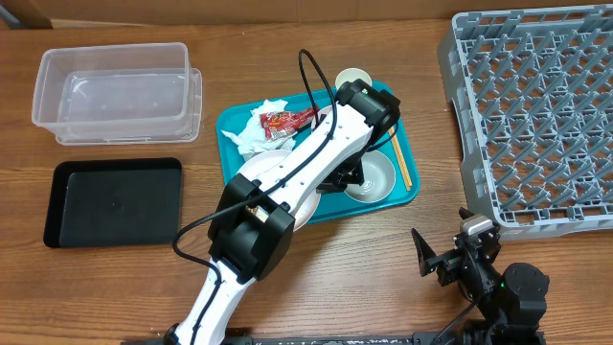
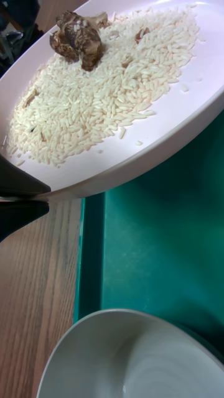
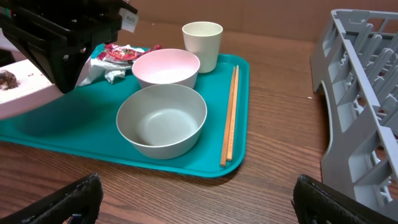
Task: Sort waste into correct bins and load items into the dishwasher
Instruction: 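Grasp the white plate rim with the left gripper and lift it, then carry the plate left over the black tray with the left gripper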
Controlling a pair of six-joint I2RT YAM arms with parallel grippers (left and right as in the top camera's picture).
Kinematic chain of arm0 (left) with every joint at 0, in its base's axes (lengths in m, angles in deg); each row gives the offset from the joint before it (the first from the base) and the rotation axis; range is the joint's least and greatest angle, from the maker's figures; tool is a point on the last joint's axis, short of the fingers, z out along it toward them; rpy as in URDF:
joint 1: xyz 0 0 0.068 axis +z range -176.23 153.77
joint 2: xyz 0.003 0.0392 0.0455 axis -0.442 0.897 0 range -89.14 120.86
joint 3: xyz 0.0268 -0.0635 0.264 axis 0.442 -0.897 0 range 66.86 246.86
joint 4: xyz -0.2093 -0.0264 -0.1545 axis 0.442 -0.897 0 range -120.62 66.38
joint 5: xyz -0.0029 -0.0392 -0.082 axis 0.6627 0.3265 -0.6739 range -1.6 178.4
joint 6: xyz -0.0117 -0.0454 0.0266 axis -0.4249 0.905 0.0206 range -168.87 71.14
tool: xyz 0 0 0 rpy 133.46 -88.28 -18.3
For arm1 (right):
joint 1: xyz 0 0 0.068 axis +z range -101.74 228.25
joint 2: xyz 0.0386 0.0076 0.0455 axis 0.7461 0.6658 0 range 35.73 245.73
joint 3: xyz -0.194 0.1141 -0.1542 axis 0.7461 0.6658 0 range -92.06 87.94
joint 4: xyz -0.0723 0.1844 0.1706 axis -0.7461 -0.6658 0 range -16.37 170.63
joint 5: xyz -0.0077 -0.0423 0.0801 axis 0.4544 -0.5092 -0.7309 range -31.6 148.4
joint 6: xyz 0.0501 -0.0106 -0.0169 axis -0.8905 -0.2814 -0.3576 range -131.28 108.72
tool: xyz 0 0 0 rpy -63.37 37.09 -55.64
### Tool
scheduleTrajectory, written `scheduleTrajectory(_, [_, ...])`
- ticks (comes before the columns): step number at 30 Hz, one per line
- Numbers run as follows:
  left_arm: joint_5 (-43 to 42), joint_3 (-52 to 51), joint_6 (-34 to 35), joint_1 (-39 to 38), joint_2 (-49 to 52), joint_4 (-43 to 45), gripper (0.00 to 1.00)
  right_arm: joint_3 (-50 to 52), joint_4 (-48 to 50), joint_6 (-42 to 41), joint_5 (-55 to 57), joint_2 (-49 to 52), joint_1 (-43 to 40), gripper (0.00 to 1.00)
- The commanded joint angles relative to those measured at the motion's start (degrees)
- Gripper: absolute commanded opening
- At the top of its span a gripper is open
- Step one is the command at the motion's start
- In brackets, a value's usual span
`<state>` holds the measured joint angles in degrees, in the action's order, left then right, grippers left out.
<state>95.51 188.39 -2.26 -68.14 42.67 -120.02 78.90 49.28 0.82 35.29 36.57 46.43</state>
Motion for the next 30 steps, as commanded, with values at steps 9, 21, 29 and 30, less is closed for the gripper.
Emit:
scheduleTrajectory(9, [1.40,1.53,-1.46,4.70,-13.68,-0.44,0.04,0.35,0.00,0.13,0.15,-0.68,0.26,1.00])
scheduleTrajectory(21, [-2.27,1.42,-11.26,17.73,-18.47,-0.44,0.04,0.35,0.00,0.13,0.15,-0.68,0.26,1.00])
scheduleTrajectory(29, [-2.36,1.36,-14.23,25.73,-18.47,-0.42,0.04,0.35,0.00,0.13,0.15,-0.68,0.26,1.00])
scheduleTrajectory(30, [-2.64,1.33,-14.82,26.84,-18.47,-0.42,0.04,0.35,0.00,0.15,0.15,-0.68,0.26,1.00])
